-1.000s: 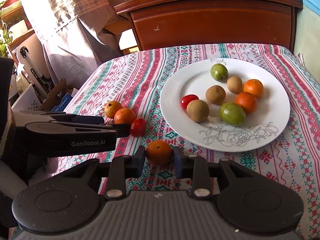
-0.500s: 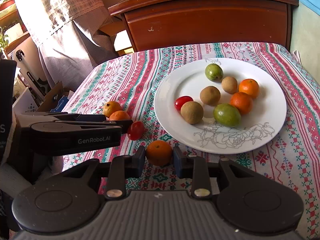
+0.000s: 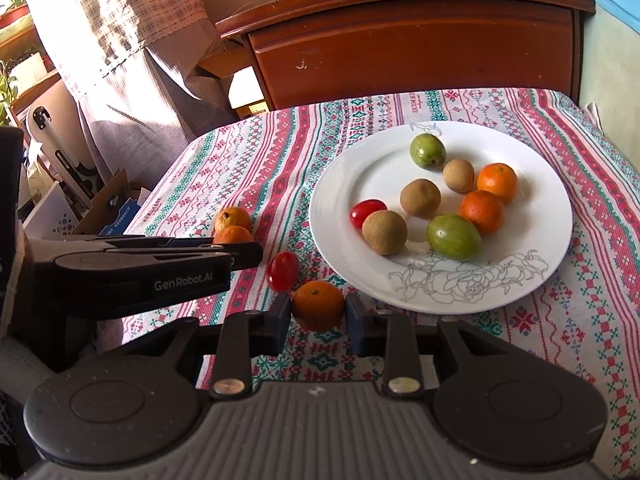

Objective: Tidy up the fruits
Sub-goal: 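Grasp a tangerine with the right gripper while the left gripper grasps another tangerine, then carry both tangerines over the plate and open both grippers, then withdraw both grippers from the plate toward the last two fruits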

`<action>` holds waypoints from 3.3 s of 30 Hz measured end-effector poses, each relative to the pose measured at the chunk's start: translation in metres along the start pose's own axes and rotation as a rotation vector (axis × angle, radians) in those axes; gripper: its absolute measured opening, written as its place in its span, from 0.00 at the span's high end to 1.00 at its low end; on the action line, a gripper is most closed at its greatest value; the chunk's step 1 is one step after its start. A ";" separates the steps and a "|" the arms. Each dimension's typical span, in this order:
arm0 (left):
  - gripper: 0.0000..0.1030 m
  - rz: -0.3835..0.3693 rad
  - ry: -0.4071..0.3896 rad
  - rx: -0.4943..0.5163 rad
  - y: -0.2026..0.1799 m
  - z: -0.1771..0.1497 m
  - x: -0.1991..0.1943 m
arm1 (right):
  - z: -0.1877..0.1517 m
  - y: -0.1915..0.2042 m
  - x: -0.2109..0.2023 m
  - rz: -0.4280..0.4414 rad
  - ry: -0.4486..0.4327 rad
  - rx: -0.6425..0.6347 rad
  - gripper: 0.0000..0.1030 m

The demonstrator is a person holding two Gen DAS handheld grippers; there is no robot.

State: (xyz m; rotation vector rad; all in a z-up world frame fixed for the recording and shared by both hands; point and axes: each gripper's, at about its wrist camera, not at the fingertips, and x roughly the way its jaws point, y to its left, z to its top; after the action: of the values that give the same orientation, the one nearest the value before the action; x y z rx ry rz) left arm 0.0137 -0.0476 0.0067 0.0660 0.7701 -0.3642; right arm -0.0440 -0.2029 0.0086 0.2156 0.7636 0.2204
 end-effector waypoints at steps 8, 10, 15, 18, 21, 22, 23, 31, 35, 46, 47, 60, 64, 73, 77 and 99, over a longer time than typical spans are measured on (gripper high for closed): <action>0.72 -0.001 -0.062 -0.058 0.003 0.022 -0.020 | 0.024 -0.005 -0.023 0.010 -0.098 0.010 0.71; 0.72 -0.009 -0.089 -0.056 0.000 0.030 -0.026 | 0.032 -0.011 -0.029 0.004 -0.129 0.020 0.71; 0.72 -0.039 -0.124 -0.072 -0.008 0.050 -0.032 | 0.051 -0.025 -0.035 -0.022 -0.180 0.040 0.71; 0.72 -0.046 -0.134 -0.070 -0.013 0.060 -0.031 | 0.064 -0.034 -0.035 -0.025 -0.205 0.051 0.71; 0.72 -0.059 -0.128 -0.080 -0.016 0.067 -0.026 | 0.073 -0.042 -0.028 -0.042 -0.218 0.042 0.71; 0.72 -0.060 -0.124 -0.081 -0.018 0.070 -0.023 | 0.075 -0.046 -0.024 -0.041 -0.221 0.052 0.71; 0.72 -0.059 -0.122 -0.076 -0.020 0.072 -0.020 | 0.076 -0.049 -0.022 -0.037 -0.220 0.063 0.71; 0.72 -0.047 -0.086 -0.083 -0.028 0.075 0.005 | 0.075 -0.068 0.004 -0.043 -0.162 0.122 0.71; 0.72 -0.046 -0.048 -0.093 -0.029 0.071 0.019 | 0.073 -0.071 0.014 -0.041 -0.132 0.137 0.71; 0.70 -0.051 -0.010 -0.100 -0.039 0.068 0.035 | 0.074 -0.077 0.014 -0.059 -0.136 0.163 0.68; 0.70 -0.053 -0.017 -0.095 -0.041 0.069 0.033 | 0.075 -0.077 0.013 -0.059 -0.140 0.164 0.68; 0.50 -0.037 -0.083 -0.110 -0.028 0.088 -0.013 | 0.080 -0.056 -0.009 -0.039 -0.178 0.126 0.57; 0.49 -0.009 -0.095 -0.122 -0.013 0.089 -0.029 | 0.074 -0.042 -0.015 -0.022 -0.173 0.092 0.56; 0.43 0.048 -0.115 -0.214 0.028 0.079 -0.060 | 0.057 -0.018 -0.021 0.014 -0.155 0.075 0.54; 0.43 0.064 -0.107 -0.231 0.038 0.069 -0.068 | 0.045 -0.008 -0.022 0.017 -0.136 0.048 0.54; 0.43 0.100 0.010 -0.241 0.056 0.032 -0.052 | 0.004 0.017 0.002 0.044 -0.029 0.031 0.54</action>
State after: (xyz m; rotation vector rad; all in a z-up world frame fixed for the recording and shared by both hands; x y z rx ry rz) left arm 0.0206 0.0143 0.0617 -0.1199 0.8123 -0.1745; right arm -0.0418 -0.1870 0.0151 0.2646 0.7346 0.2472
